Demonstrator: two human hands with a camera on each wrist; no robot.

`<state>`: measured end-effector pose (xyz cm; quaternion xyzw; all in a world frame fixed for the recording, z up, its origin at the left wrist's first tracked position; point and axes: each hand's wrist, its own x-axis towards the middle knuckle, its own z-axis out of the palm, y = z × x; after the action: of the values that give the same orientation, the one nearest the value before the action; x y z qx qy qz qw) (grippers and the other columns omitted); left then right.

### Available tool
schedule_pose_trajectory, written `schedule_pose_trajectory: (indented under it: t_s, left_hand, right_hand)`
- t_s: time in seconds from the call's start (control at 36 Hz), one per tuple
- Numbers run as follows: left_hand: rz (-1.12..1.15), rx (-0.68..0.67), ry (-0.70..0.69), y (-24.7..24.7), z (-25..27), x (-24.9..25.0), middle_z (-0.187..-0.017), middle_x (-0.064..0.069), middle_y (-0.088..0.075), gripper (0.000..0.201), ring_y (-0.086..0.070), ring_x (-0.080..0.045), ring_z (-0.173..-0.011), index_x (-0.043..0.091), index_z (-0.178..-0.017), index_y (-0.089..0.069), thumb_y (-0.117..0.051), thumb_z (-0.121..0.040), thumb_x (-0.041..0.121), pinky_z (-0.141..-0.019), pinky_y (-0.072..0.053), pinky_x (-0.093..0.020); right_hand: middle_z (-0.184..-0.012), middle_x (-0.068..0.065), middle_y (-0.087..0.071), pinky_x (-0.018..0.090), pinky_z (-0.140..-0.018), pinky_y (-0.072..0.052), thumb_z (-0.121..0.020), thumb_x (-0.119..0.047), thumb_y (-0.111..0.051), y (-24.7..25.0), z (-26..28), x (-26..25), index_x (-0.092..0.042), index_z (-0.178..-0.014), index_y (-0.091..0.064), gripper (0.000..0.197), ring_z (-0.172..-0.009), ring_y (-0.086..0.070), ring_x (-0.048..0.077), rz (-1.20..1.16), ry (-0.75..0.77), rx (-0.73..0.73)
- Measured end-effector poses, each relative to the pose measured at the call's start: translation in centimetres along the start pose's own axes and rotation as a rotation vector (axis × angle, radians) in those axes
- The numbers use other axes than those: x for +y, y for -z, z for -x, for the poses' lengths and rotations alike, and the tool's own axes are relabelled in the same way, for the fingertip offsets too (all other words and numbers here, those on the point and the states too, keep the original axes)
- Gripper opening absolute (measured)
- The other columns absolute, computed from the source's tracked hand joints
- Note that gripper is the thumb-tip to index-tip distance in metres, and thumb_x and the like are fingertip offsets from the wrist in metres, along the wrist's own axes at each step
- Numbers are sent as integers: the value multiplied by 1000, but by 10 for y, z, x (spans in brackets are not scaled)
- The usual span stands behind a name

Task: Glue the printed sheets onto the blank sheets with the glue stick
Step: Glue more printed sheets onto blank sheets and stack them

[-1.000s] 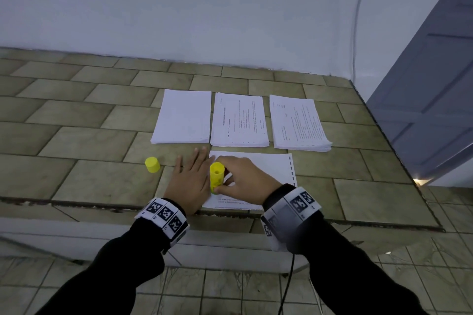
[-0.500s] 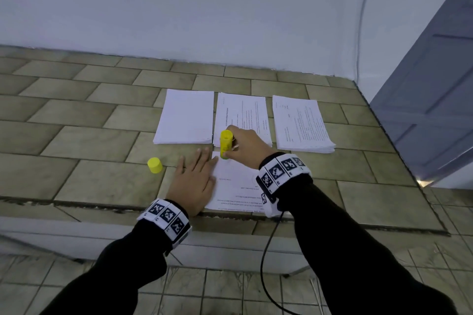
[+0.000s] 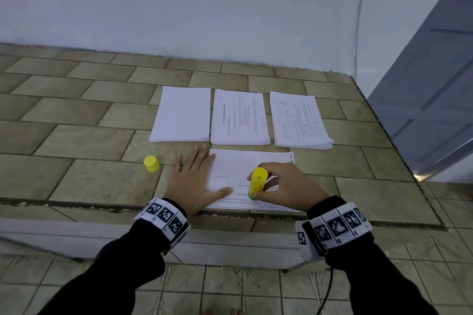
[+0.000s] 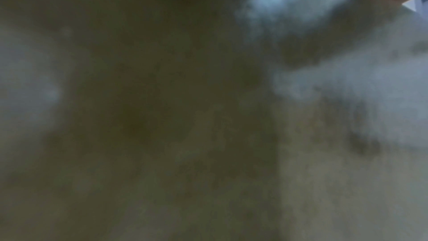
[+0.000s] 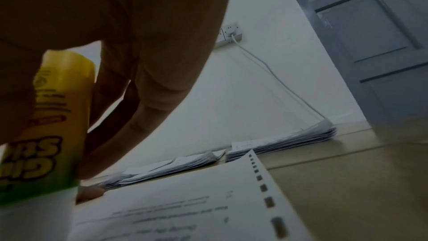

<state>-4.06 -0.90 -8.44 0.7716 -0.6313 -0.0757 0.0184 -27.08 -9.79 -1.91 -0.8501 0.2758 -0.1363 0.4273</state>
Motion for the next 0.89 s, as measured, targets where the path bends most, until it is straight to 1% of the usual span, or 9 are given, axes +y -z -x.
schedule_pose_trajectory:
  t_s: [0.11, 0.22, 0.25, 0.33, 0.42, 0.47, 0.61, 0.78, 0.89]
  left_hand:
    - [7, -4, -5, -1, 0, -1, -164, 2, 7, 127, 11, -14, -150, 25, -156, -6, 10, -54, 98, -120, 6, -51]
    - [31, 16, -18, -2, 0, -1, -165, 2, 4, 126, 8, -16, -151, 24, -156, -10, 6, -56, 98, -120, 5, -52]
    - [25, 12, -17, -2, 0, -1, -165, 2, 4, 125, 9, -15, -151, 25, -156, -9, 6, -56, 98, -120, 6, -51]
    - [9, 8, -9, -2, 0, -1, -164, 3, 6, 122, 10, -15, -150, 25, -156, -7, 0, -59, 98, -120, 5, -51]
    - [1, 13, -8, -1, 0, 0, -164, 3, 6, 122, 9, -15, -150, 25, -156, -8, 2, -58, 98, -120, 5, -51]
    - [10, 15, -9, -1, 0, -1, -165, 3, 5, 124, 9, -14, -150, 25, -156, -9, 5, -56, 98, -120, 5, -51]
    - [36, 23, -19, -1, 1, -3, -165, 1, 2, 124, 7, -15, -151, 23, -156, -11, 3, -58, 98, -120, 5, -51]
    - [2, 5, -10, -2, 1, -3, -164, 1, 5, 127, 10, -15, -150, 24, -156, -6, 9, -55, 99, -120, 5, -51]
    - [1, 1, -12, -1, 1, -2, -164, 0, 6, 127, 10, -16, -150, 23, -157, -6, 9, -55, 98, -120, 6, -51]
  right_hand:
    - [-96, -3, -69, 29, -78, -57, -77, -13, -79, 1, -3, -1, -13, -91, -70, 17, -85, -66, 11, 26, 24, 0]
    - [-98, 2, -70, 33, -80, -58, -78, -12, -78, 8, -17, 0, -26, -82, -66, 18, -85, -67, 13, 46, 13, 17]
    - [-98, 4, -70, 34, -80, -58, -79, -11, -77, 10, -22, 1, -25, -80, -65, 18, -86, -67, 14, 52, 3, 24]
    - [-92, 6, -70, 38, -81, -58, -78, -10, -77, 16, -38, 7, -11, -82, -64, 13, -85, -67, 17, 56, -42, 73]
    - [-85, 6, -70, 47, -81, -55, -74, -19, -75, 23, -54, 13, -13, -80, -61, 16, -84, -67, 23, 98, -78, 110]
    - [-85, 5, -70, 48, -81, -53, -72, -19, -75, 27, -61, 15, -14, -79, -62, 16, -84, -66, 24, 115, -105, 119]
    - [-86, 5, -70, 44, -83, -52, -74, -10, -76, 33, -63, 12, -9, -78, -64, 13, -84, -66, 22, 107, -121, 137]
    - [-86, 0, -73, 35, -81, -57, -75, -12, -81, 41, -24, 16, -12, -76, -66, 15, -85, -70, 16, 16, -85, 137]
    - [-94, -9, -73, 27, -81, -55, -71, -19, -85, 48, 5, 21, -19, -77, -71, 15, -86, -68, 5, 28, -135, 93]
